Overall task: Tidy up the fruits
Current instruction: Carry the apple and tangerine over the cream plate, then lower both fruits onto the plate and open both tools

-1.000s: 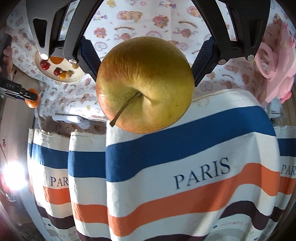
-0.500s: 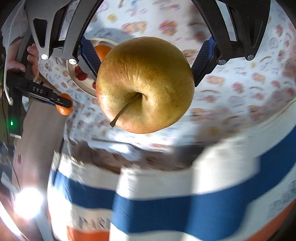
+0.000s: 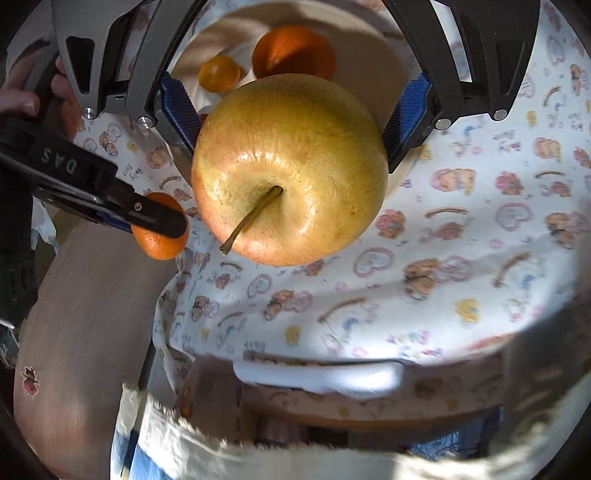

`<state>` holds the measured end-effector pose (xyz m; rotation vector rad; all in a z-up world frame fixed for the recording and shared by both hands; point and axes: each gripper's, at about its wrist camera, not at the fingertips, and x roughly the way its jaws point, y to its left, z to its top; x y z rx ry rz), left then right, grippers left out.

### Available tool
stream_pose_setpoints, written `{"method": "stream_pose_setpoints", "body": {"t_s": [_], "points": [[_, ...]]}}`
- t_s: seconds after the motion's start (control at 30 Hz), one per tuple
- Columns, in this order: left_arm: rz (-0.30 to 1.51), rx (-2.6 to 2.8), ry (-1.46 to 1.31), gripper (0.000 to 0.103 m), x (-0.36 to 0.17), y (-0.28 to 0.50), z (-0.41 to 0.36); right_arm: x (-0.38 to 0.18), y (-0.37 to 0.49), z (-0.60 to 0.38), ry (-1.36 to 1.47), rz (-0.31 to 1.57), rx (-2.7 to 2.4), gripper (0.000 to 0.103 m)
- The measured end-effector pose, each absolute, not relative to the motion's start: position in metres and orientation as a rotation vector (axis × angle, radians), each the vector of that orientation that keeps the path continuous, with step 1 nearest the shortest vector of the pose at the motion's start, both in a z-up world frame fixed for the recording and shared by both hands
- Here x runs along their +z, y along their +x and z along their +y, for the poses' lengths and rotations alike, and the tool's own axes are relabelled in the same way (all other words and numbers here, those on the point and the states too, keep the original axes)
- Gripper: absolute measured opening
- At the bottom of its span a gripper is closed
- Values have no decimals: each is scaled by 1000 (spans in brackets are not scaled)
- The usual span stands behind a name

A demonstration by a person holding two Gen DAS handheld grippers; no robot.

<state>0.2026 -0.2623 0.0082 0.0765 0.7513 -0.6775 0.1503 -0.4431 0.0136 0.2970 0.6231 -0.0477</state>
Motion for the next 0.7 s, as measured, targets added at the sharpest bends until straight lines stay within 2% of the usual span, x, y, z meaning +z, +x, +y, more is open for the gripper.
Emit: {"method": "stream_pose_setpoints", "body": {"t_s": [0.43,0.7], "points": [[844,-654,151,89,-14,212,-278,7,154,-438,287,652,-46,51],[828,-666,144,89,-15,211,-272,0,158,-436,302,675,-24,51]]}}
